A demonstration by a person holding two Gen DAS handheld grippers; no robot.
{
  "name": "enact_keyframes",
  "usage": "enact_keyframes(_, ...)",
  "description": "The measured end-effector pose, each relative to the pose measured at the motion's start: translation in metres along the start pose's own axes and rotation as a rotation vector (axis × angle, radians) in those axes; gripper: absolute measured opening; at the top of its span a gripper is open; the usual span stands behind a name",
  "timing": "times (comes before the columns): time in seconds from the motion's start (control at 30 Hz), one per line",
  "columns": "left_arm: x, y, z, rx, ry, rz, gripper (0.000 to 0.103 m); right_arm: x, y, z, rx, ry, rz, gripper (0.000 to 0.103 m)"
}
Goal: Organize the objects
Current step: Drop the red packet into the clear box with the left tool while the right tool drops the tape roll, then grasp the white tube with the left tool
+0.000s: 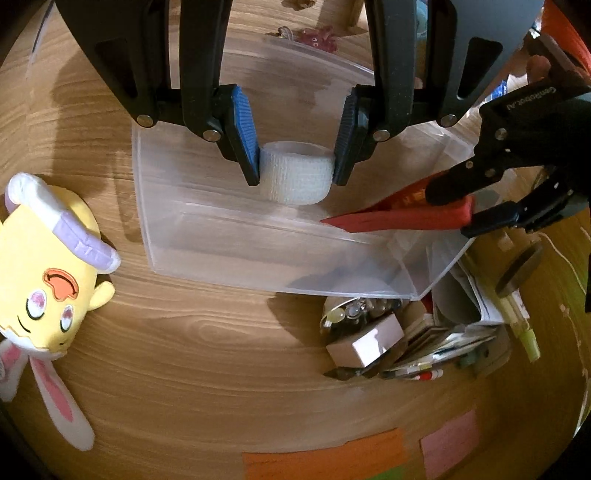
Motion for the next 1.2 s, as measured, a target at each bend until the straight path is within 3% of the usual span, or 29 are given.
enact_keyframes(0.17, 0.005, -0.001, 0.004, -0.013, -0.023, -0.006, 0.07, -0.007, 0.0, 0.003, -0.001, -0.016, 0.032, 0.037)
enact_keyframes(0.33, 0.005, 0.001, 0.017, 0.008, -0.011, -0.01, 0.078, -0.01, 0.001, 0.019, 0.034, -0.017, 0.041, 0.05)
enact_keyframes(0.63, 0.005, 0.0, 0.053, 0.084, 0.006, -0.015, 0.096, -0.021, 0.001, 0.058, 0.118, 0.017, 0.031, 0.061)
enact_keyframes(0.8, 0.003, -0.014, 0.068, 0.088, 0.01, -0.035, 0.096, -0.025, -0.009, 0.075, 0.145, 0.029, 0.033, 0.07)
enact_keyframes(1.2, -0.016, -0.07, 0.069, -0.002, -0.01, 0.028, 0.096, -0.031, -0.043, 0.079, 0.13, 0.058, -0.016, 0.07)
Point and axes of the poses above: each gripper's, at about its wrist camera, not at the fingertips, and z roughly against the way its jaws point, x to its right, y to its top, the point moved 6 cm from there along -z, roughly the way its jaws point, and after that the axes turned 5 degrees about y, right-handed, at the moved point
